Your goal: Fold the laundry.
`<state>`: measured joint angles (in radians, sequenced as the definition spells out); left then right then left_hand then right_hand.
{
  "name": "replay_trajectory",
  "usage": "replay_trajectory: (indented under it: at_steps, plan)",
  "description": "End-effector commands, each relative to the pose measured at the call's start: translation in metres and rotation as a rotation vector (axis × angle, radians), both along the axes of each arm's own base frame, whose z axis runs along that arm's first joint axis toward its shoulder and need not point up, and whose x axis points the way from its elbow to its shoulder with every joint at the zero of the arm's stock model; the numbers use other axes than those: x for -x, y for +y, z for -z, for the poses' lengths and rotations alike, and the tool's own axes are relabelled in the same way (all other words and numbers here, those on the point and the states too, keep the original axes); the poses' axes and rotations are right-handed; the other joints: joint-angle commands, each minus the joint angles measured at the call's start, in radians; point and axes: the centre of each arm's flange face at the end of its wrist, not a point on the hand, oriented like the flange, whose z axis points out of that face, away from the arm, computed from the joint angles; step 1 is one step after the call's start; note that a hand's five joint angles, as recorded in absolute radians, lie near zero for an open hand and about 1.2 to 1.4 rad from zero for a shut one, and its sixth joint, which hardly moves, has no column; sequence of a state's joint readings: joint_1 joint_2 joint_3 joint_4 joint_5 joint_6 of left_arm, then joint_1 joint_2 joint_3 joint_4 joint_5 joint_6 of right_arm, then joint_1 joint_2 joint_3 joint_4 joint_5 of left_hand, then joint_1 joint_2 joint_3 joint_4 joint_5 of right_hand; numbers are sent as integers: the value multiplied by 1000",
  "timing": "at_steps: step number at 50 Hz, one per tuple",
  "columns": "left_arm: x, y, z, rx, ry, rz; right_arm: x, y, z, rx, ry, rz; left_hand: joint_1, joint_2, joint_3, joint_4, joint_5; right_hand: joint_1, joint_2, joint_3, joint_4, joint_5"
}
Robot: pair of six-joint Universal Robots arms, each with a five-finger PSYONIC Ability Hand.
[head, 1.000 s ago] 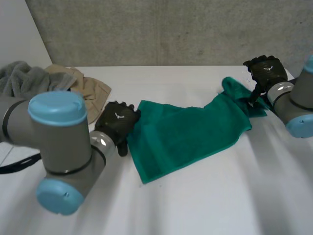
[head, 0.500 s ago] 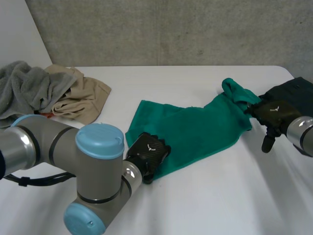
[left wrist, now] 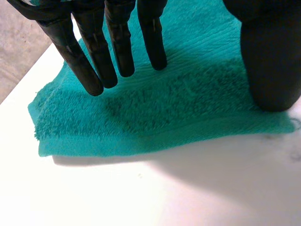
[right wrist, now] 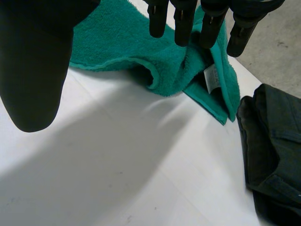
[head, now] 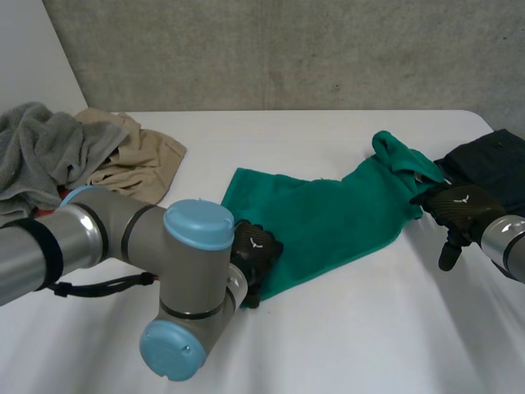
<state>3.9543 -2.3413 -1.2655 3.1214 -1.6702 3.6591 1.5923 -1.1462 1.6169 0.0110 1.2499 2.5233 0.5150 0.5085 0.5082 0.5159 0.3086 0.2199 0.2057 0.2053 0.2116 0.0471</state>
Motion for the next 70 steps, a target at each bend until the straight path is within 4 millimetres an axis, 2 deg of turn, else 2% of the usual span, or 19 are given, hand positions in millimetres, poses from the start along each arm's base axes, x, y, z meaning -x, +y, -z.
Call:
replay_trajectory:
  at_steps: [1,23,27,32,39,43,46,47,48,51,55,64,70]
  plan:
    - [2,-9,3,10,-18,-22,0,3,-4,15,-1,-1,86,93,93,85,118,-45,-31,-31,-37,-47]
    - [1,-45,-7,82,14,-82,-2,7,-3,18,-1,-11,192,198,198,191,223,-45,-31,-31,-37,-47]
    - [1,-50,-8,85,24,-80,-2,7,-3,18,-1,-11,420,427,427,419,452,-45,-31,-31,-37,-47]
    - [2,-55,-10,95,34,-81,-2,8,-2,14,1,-13,880,887,887,879,912,-45,-31,-31,-37,-47]
    - [-1,-65,-14,114,51,-96,-2,8,-4,17,1,-12,881,888,888,880,913,-45,-31,-31,-37,-47]
    - [-1,-62,-20,106,59,-86,-1,9,-8,23,-3,-10,881,888,888,880,913,-45,-31,-31,-37,-47]
    - [-1,-47,-29,76,64,-51,0,10,-11,24,-4,-5,241,247,247,240,273,-45,-31,-31,-37,-47]
    - [1,-36,-33,52,77,-24,0,11,-11,26,-4,-5,-20,-13,-13,-21,12,-45,-31,-31,-37,-47]
    - [3,-30,-35,41,90,-9,0,11,-12,28,-5,-6,-66,-60,-59,-67,-34,-45,-31,-31,-37,-47]
    - [12,-12,-39,5,140,48,-1,12,-12,27,-7,-13,-75,-69,-69,-76,-44,-45,-31,-31,-37,-47]
    - [23,3,-37,-20,159,93,-2,13,-11,25,-8,-20,-55,-49,-48,-56,-23,-45,-31,-31,-37,-47]
    - [32,-6,-14,10,73,60,-4,17,-8,16,0,-30,62,69,69,62,94,-45,-31,-31,-37,-47]
    - [33,-9,-7,17,31,36,-3,16,-7,14,0,-27,68,75,75,67,100,-45,-31,-31,-37,-47]
